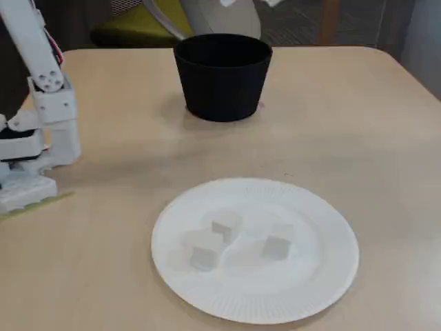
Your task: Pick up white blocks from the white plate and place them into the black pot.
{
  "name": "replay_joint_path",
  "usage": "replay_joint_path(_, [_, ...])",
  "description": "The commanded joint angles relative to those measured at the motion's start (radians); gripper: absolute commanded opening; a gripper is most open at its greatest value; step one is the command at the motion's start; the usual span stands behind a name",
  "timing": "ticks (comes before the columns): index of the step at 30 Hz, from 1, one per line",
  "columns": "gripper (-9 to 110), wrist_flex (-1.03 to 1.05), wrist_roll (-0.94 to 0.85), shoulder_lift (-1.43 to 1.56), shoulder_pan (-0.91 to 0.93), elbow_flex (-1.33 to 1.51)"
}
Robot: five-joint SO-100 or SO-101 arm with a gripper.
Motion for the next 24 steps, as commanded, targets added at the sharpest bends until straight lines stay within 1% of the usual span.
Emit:
replay_joint_path(1, [-2,-0.123,0.017,0.044,-0.181,0.132])
replay_joint_path(4, [-2,-0.291,0.000,0.055,-0.245,0.325])
replay_joint_path(6, [-2,-0.367,-0.017,0.055,-0.255,0.414])
replay_joint_path(9, [-2,-0.417,-0.048,0.055,-0.245,0.486])
replay_joint_path(12, [-1,-0.434,-0.084,0.048,-0.229,0.499])
replay_joint_path(13, [9,-0.434,-0.098,0.048,-0.224,0.499])
replay_joint_path(14, [16,-0.437,-0.121,0.046,-0.221,0.499])
replay_joint_path(17, [25,-0.436,-0.169,0.041,-0.204,0.488])
replay_joint_path(19, [27,-0.434,-0.192,0.054,-0.183,0.483])
replay_joint_path(21, [26,-0.431,-0.202,0.072,-0.152,0.482])
replay_joint_path(22, [24,-0.426,-0.206,0.083,-0.133,0.480])
replay_joint_path(24, [12,-0.402,-0.207,0.098,-0.084,0.465])
